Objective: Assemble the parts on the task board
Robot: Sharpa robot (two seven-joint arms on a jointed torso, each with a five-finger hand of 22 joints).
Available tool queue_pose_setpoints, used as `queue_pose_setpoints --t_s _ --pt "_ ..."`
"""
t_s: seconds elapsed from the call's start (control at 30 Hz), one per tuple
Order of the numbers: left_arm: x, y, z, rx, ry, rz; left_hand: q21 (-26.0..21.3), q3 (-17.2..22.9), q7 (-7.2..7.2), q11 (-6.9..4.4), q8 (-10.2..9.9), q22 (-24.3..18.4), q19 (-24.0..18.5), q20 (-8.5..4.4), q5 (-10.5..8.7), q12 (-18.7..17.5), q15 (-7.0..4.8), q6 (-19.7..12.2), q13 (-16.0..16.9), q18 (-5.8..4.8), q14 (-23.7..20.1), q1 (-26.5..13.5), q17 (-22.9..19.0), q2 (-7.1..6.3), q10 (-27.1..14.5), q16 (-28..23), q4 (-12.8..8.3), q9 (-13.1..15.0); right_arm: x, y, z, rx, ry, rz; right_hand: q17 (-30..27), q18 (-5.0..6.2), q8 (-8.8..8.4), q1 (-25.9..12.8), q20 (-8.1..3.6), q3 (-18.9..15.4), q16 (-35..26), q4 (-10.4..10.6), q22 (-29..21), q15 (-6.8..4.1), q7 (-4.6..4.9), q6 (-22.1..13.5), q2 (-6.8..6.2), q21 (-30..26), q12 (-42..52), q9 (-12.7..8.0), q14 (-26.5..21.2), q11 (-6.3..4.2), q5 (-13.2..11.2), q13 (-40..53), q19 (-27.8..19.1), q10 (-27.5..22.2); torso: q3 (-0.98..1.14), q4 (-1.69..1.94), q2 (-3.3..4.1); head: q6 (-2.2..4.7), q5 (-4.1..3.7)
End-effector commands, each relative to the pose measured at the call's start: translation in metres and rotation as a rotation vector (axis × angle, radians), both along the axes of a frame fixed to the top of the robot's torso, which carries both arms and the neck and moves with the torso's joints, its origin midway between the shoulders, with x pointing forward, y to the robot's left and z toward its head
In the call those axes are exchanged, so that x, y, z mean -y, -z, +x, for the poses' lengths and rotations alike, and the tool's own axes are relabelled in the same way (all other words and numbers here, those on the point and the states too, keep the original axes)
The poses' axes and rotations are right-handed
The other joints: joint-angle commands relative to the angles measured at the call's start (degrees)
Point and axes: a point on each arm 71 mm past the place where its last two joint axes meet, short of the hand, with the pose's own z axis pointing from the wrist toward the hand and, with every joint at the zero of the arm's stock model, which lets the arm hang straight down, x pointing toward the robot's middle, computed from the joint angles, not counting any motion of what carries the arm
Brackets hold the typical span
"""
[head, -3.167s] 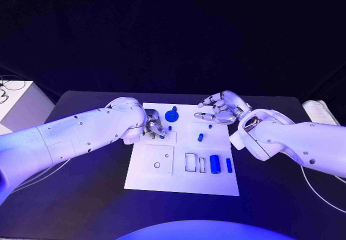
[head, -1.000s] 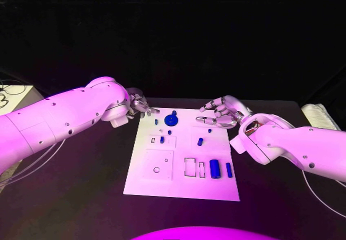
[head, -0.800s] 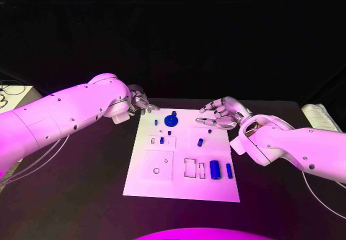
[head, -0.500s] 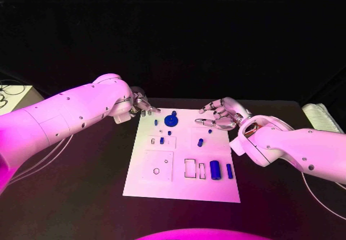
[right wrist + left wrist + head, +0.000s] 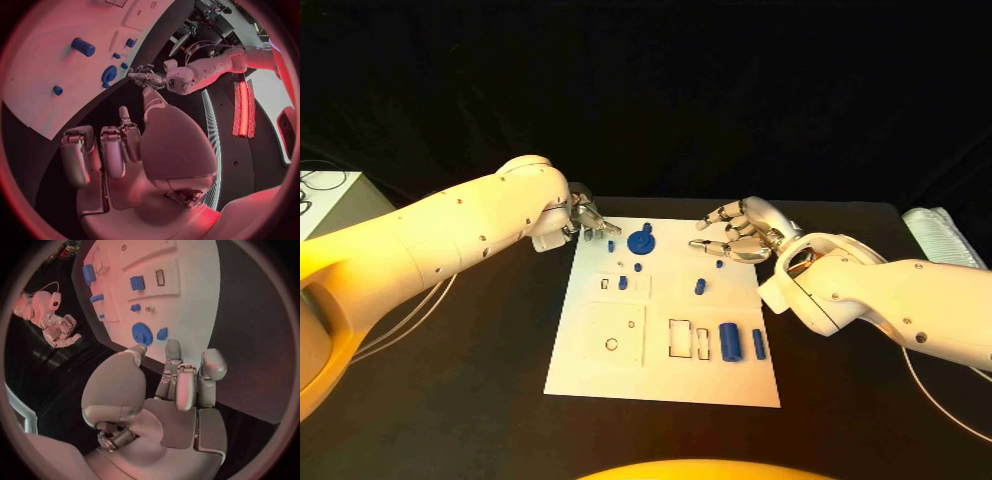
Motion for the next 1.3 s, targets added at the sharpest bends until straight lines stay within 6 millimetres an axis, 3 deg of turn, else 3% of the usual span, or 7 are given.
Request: queue_pose_setpoints --t_s 0.03,0.47,0.97,1.3 --pt "0.003 0.001 0.001 -0.005 0.021 -0.011 -0.18 -0.20 -0.01 0.25 -0.20 0.00 -0.07 0.22 0.16 0.15 0.46 0.28 -0.06 0.27 2.39 -0.04 6.97 0.23 -0.28 -0.14 0.00 -0.05 -0.002 0.000 -0.001 0.010 -0.018 -0.007 13.88 -0.82 0.19 -0.56 -0.07 -0.26 -0.13 0.04 15.05 0.10 0.03 0.26 0.16 0.12 -0.28 -0.09 5.65 0.07 -0.13 6.59 6.10 -0.43 0.03 0.03 -0.03 -0.12 -0.04" --pt "0.003 0.014 0.001 -0.053 0.023 -0.011 -0.06 0.28 -0.16 0.14 -0.30 0.23 -0.02 0.31 0.25 0.36 0.43 1.13 -0.17 0.26 2.44 1.74 7.15 0.58 -0.54 -0.01 -0.18 -0.99 -0.004 -0.001 -0.001 0.012 -0.022 -0.006 13.82 -0.82 0.20 -0.66 -0.08 -0.26 -0.16 -0.01 15.05 0.09 0.03 0.22 0.27 0.12 -0.24 -0.12 5.64 0.07 -0.03 6.60 6.10 -0.39 0.03 -0.04 0.02 -0.27 -0.12" --pt "0.005 0.017 0.002 -0.055 0.015 -0.014 0.01 1.09 -0.17 0.10 -0.48 0.37 0.02 0.31 0.28 0.49 0.40 1.39 -0.27 0.24 2.46 2.92 7.23 1.25 -0.65 0.06 -0.17 -1.64 -0.006 -0.001 -0.001 0.013 -0.026 -0.004 13.82 -0.82 0.20 -0.66 -0.08 -0.26 -0.16 -0.01 15.05 0.09 0.03 0.22 0.27 0.12 -0.24 -0.12 5.64 0.07 -0.03 6.60 6.10 -0.39 0.10 0.11 -0.08 -0.41 -0.29" --pt "0.008 0.021 0.001 -0.070 0.026 -0.017 0.12 2.19 -0.25 0.03 -0.52 0.56 0.09 0.30 0.20 0.61 0.34 1.76 -0.41 0.21 2.50 4.61 7.33 1.62 -0.75 0.14 -0.24 -2.27 -0.007 -0.001 -0.001 0.011 -0.026 -0.003 13.82 -0.82 0.20 -0.66 -0.08 -0.26 -0.16 -0.01 15.05 0.09 0.03 0.22 0.27 0.12 -0.24 -0.12 5.64 0.07 -0.03 6.60 6.10 -0.39 0.07 0.01 -0.07 -0.50 -0.36"
